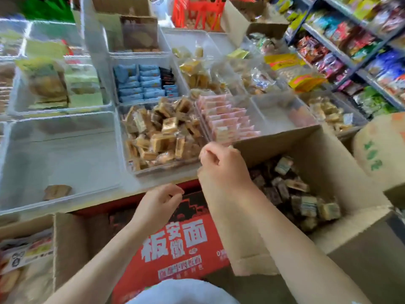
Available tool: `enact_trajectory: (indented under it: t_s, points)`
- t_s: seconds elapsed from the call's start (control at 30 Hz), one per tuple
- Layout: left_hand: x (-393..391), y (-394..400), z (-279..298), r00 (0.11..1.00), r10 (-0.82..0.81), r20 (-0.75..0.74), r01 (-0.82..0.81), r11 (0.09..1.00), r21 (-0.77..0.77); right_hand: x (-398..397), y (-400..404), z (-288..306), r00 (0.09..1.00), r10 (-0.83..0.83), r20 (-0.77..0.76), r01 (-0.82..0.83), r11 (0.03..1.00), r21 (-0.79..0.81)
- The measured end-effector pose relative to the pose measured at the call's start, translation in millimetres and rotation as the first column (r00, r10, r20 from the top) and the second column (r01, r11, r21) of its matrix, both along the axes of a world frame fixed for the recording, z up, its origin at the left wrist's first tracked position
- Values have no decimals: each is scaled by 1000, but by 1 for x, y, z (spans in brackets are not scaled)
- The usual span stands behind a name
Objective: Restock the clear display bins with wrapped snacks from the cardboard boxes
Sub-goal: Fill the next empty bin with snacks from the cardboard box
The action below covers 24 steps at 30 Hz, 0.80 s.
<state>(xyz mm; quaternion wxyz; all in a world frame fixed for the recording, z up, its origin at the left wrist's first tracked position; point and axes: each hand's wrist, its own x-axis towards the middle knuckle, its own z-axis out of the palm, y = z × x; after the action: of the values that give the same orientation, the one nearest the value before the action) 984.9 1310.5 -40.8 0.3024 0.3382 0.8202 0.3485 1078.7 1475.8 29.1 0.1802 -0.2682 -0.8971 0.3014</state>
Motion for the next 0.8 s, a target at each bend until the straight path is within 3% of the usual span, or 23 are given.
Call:
enact_trajectory:
  t_s: [0.1,0.2,0.3,0.4,0.57,0.67,0.8]
  points:
    - [59,80,13,986,53,155,-72,991,117,55,83,-8,989,-142,-33,143,990,17]
    - [101,140,19,970,76,230,-93,994,63,93,151,-37,963,-186,193,193,981,-16]
    - [111,170,17,964,180,195,-174,984,-50,110,187,-72,887,-76,455,135,986,-97]
    - [106,173,18,943,265,200,-257,964,-62,105,202,-105,780,83,620,43,982,-185]
    - [112,158,28,952,241,187,-251,968,31,83,189,-166,661,325,676,-119,935,-334]
    - [114,152,28,959,224,175,-237,970,54,66,178,-217,586,372,720,-184,926,-329]
    - [109,141,28,958,220,183,-236,969,70,54,157,-243,561,399,725,-251,917,-309]
